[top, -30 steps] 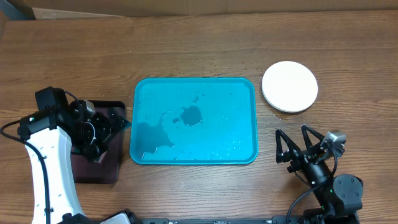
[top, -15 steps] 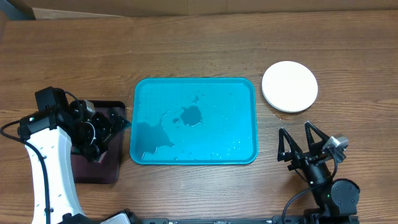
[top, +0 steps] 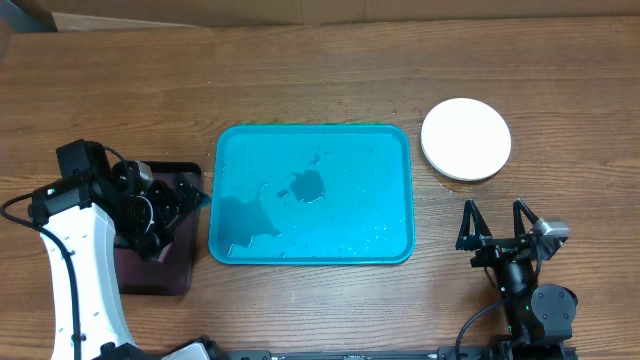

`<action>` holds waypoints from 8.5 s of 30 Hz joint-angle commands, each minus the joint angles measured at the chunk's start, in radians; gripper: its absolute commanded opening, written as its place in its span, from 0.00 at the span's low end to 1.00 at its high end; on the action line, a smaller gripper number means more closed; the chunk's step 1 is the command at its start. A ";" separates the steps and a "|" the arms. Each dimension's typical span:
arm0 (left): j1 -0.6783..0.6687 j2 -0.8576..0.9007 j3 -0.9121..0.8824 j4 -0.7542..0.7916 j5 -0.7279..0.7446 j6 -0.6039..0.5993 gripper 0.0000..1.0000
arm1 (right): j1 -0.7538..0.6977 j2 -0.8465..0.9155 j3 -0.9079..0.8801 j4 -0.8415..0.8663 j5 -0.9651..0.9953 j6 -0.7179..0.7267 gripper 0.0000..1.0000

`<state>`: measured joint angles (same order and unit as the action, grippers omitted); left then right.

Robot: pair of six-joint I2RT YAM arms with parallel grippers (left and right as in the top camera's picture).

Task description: Clean dirty plates on tray and stack at the side

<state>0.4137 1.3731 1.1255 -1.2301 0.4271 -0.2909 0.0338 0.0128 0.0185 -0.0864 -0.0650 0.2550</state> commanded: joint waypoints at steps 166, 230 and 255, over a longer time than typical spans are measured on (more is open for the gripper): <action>-0.299 -1.369 -1.121 1.157 -0.357 0.235 1.00 | -0.013 -0.010 -0.010 0.002 0.053 -0.338 1.00; -0.299 -1.369 -1.121 1.157 -0.357 0.235 1.00 | -0.013 -0.010 -0.010 0.002 0.053 -0.338 1.00; -0.299 -1.369 -1.121 1.157 -0.357 0.235 1.00 | -0.013 -0.010 -0.010 0.002 0.053 -0.338 1.00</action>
<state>0.1238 0.0170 0.0090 -0.0700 0.0845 -0.0719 0.0261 0.0128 0.0185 -0.0902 -0.0189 -0.0792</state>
